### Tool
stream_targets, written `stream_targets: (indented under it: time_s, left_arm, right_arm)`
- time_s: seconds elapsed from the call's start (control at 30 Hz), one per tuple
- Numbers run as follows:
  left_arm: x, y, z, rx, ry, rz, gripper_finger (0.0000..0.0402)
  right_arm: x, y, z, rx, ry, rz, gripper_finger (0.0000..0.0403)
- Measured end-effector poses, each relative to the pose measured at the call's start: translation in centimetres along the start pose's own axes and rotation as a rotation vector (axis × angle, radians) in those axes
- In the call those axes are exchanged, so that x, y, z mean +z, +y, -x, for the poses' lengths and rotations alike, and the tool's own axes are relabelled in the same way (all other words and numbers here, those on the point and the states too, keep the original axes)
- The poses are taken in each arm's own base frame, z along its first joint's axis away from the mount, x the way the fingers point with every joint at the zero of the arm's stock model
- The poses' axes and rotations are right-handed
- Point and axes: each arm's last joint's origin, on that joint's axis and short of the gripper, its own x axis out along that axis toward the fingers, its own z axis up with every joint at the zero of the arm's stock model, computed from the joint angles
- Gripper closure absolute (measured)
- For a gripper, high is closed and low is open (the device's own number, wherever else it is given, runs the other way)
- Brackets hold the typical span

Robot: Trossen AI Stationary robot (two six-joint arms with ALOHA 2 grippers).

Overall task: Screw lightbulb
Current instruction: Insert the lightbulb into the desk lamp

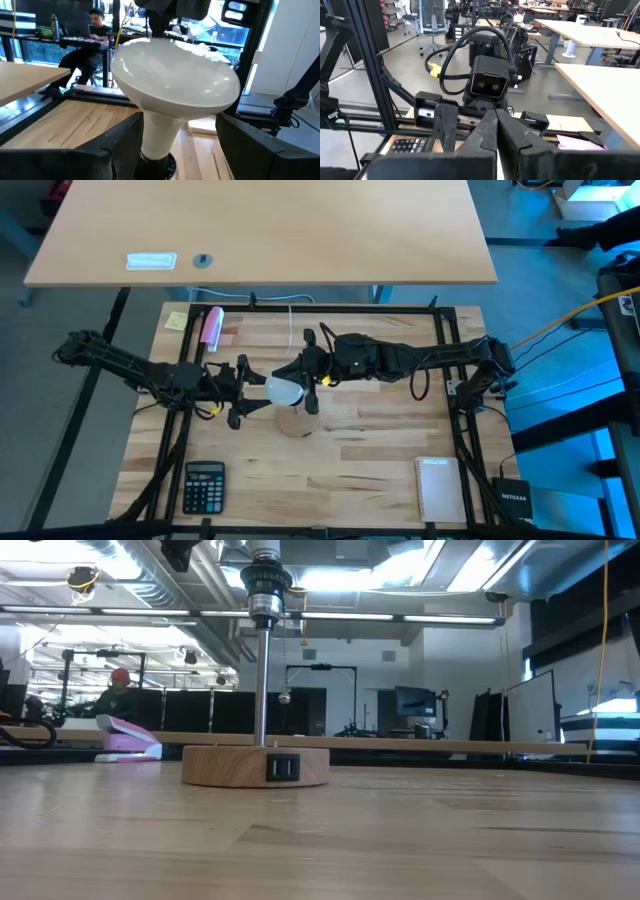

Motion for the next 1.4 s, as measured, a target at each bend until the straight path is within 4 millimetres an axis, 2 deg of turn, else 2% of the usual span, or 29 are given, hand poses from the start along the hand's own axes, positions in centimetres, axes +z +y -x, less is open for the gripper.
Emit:
stream_targets:
  time_s: [0.23,0.5,0.87,1.2,1.4]
  left_arm:
    - [0.2,0.2,-0.3,0.013,-0.025,-0.018,0.0163]
    - [-0.7,0.7,-1.2,0.05,0.018,-0.023,0.0163]
    - [-0.4,0.7,-1.1,0.047,-0.002,-0.01,0.0163]
    - [-0.3,0.7,-1.1,0.046,-0.011,-0.006,0.0163]
    - [-0.3,0.7,-1.1,0.046,-0.01,-0.006,0.0163]
  right_arm:
    - [-0.1,-0.1,0.3,-0.013,0.07,0.01,0.04]
    - [-0.5,-0.1,0.3,-0.029,0.115,0.012,0.04]
    - [-1.0,1.5,0.5,-0.039,0.185,0.056,0.04]
    - [-1.3,0.9,0.9,-0.172,0.255,0.099,0.04]
    - [-1.5,1.0,0.8,-0.16,0.262,0.102,0.04]
